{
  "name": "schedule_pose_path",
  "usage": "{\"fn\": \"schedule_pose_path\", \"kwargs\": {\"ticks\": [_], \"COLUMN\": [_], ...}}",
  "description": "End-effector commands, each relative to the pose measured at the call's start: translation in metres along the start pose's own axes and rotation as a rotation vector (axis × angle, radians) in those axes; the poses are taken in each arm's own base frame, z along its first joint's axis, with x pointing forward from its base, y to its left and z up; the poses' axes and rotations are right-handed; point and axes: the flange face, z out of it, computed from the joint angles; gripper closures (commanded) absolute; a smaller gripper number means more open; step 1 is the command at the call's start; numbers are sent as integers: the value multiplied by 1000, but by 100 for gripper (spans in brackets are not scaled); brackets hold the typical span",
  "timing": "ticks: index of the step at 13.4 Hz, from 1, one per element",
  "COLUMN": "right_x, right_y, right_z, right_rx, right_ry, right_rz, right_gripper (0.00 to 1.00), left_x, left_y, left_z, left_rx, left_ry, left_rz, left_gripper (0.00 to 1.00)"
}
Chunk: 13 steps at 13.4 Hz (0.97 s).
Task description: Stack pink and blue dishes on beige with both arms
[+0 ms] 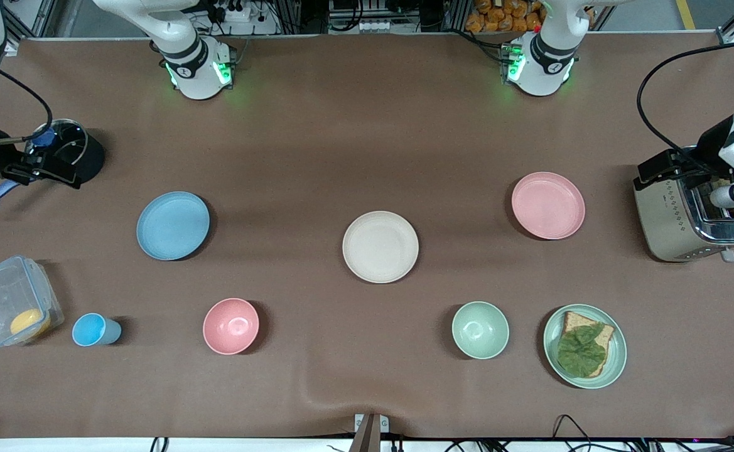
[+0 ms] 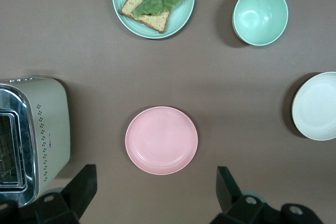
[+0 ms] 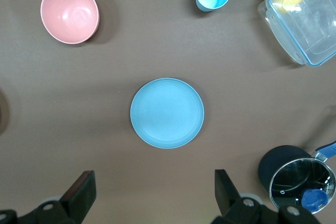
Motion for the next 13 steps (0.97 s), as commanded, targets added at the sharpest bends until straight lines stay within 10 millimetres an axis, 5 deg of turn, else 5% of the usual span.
{"fn": "schedule_pose_path", "kwargs": {"ticks": [1, 8, 13], "right_x": [-3, -2, 14], "right_y": [2, 1, 3], "right_z": [1, 3, 38], "right_rx": [15, 14, 10], "right_ry": [-4, -9, -91], "right_rz": [3, 3, 11], "right_gripper": [0, 0, 0], "left_x": [0, 1, 0], "left_y": [1, 1, 12], "left_z": [-2, -8, -8], "left_rx": [-3, 24, 74], "left_ry": [-9, 3, 8], "left_rz": [2, 20, 55], "left_gripper": [0, 0, 0]}}
